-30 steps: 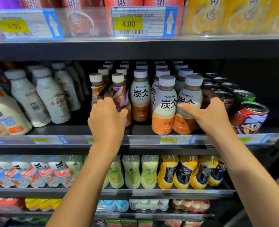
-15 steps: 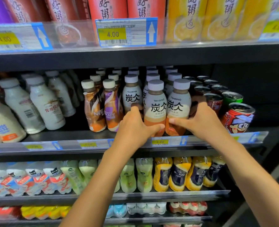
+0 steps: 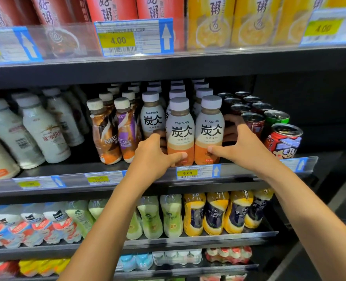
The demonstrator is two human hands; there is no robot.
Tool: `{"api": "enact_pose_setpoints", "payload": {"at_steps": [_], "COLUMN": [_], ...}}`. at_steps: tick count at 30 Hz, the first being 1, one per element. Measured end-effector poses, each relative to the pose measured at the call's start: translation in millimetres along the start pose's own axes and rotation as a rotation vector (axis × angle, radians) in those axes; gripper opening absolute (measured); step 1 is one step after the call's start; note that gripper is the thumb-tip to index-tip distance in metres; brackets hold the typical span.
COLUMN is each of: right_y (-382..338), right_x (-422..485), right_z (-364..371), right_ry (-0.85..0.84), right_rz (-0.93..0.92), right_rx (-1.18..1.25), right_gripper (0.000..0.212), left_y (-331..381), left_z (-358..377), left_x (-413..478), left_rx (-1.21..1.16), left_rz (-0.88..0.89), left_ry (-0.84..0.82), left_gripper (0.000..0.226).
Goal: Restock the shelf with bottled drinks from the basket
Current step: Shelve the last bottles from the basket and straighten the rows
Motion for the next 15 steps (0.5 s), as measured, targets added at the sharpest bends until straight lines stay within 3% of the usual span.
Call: {"api": "enact_pose_setpoints", "payload": {"at_steps": [6,10,15], "right_y": [2.6,2.8,6.3], "right_x": [1.4,1.5,2.3], "right_z": [2.7,0.4,-1.5], "right_ry": [0.005,0.002,-0.001], "right_rz": [-0.004,0.0,-0.022], "right_rx": [0.005,-0.021,-0.012], "right_gripper": [0.08,0.062,0.059], "left_y": [3.4,3.7,4.9], "left_z": [-2.0,-2.1,-3.4], "left_x": [-2.0,-0.6,-1.0], "left_rx": [0.066,0.069,0.057], "left_rz": [-0.009,0.0,0.024], "left_ry": [-0.016,0.003,0.007], "left_gripper": [0.082,0.075,0.066]}}
Point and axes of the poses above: each hand's wrist, its own x-axis towards the middle knuckle, its own z-axis out of the palm, y = z × x, the point moved 2 cm from there along x, towards the middle knuckle, and after that the axes turned 15 degrees about x, right-handed, at the moved point
